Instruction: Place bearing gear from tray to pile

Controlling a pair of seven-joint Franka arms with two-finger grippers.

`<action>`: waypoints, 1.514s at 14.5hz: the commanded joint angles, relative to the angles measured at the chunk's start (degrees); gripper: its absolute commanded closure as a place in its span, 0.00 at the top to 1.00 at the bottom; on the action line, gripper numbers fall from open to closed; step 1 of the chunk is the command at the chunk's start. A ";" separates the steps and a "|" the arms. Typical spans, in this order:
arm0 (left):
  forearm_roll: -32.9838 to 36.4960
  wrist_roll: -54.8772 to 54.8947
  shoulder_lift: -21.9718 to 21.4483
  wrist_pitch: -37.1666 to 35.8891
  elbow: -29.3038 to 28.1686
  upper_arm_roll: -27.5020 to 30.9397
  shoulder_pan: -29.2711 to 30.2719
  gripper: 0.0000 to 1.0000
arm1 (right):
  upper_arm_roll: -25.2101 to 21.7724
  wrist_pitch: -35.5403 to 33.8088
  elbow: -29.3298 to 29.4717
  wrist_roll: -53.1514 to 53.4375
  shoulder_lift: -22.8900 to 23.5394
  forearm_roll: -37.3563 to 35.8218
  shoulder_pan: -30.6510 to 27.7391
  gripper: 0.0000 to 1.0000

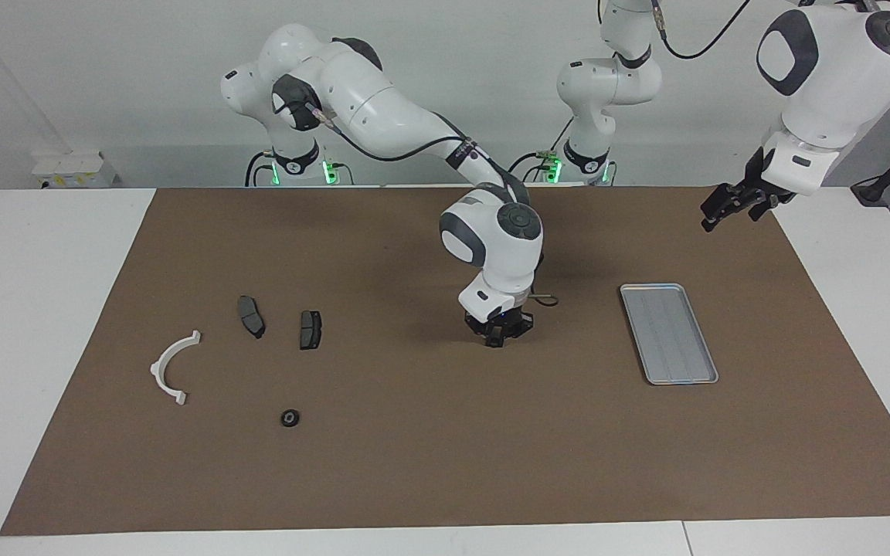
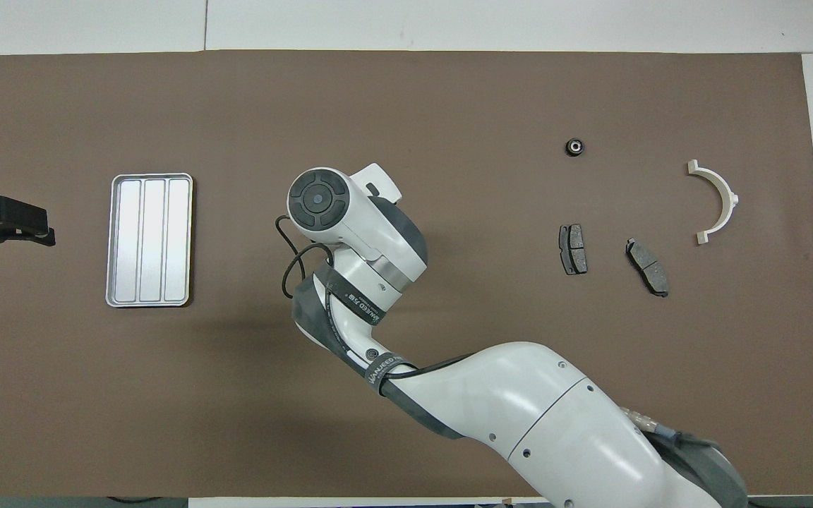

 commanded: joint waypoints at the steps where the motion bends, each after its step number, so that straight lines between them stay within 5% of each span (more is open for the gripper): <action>1: 0.05 0.27 -0.82 -0.25 -0.30 0.21 -0.27 1.00 | 0.65 -1.34 1.11 -3.97 -0.41 -0.71 -3.52 0.00; 12: 0.06 0.27 -0.82 -0.25 -0.30 0.21 -0.27 1.00 | 1.62 0.84 -3.54 -28.08 -2.97 0.43 -21.81 0.00; 22: 0.06 0.36 -0.82 -0.25 -0.30 0.21 -0.27 1.00 | 1.62 2.52 -7.06 -33.81 -4.03 -0.01 -25.51 0.00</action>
